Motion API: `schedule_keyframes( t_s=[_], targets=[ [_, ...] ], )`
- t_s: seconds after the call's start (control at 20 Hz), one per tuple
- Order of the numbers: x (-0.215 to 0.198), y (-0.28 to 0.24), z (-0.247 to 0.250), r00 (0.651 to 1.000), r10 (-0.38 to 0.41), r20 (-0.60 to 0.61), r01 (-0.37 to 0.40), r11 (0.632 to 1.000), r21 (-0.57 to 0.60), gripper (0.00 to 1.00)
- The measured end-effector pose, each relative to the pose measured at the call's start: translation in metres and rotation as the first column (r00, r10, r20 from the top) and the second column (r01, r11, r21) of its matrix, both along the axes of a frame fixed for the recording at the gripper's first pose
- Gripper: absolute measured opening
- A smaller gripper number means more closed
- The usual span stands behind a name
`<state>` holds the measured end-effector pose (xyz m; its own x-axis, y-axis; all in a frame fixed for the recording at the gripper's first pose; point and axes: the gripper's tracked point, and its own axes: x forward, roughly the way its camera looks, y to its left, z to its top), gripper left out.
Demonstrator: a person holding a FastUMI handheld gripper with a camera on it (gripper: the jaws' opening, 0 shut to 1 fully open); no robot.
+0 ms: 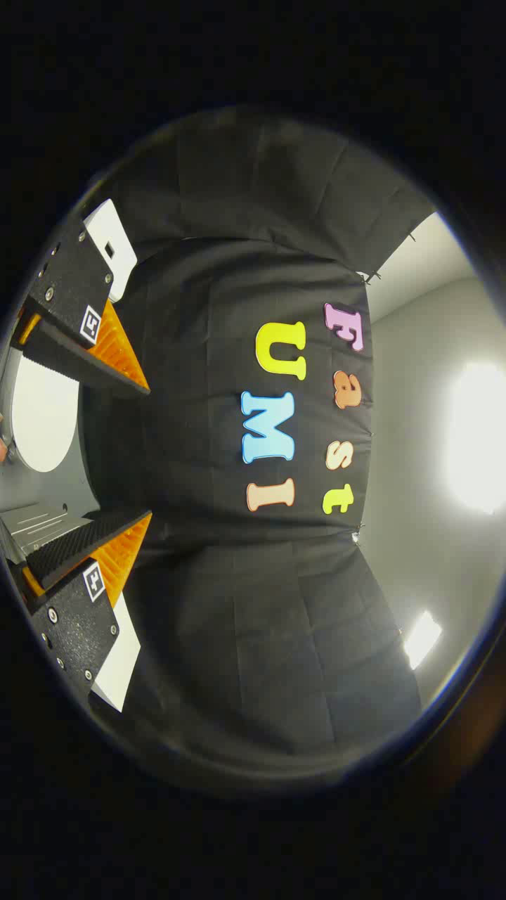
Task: Open the toilet lid.
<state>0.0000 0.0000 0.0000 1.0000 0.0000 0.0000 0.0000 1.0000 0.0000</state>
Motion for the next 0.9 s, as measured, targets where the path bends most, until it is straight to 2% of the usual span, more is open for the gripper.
schedule_keyframes(
  t_s=[0.65, 0.9],
  targets=[
    [0.003, -0.007, -0.009, 1.0, -0.015, -0.014, 0.015, 1.0, 0.012, 0.96],
    [0.005, -0.015, -0.012, 0.999, -0.032, 0.012, 0.032, 0.999, -0.018, 0.96]
  ],
)
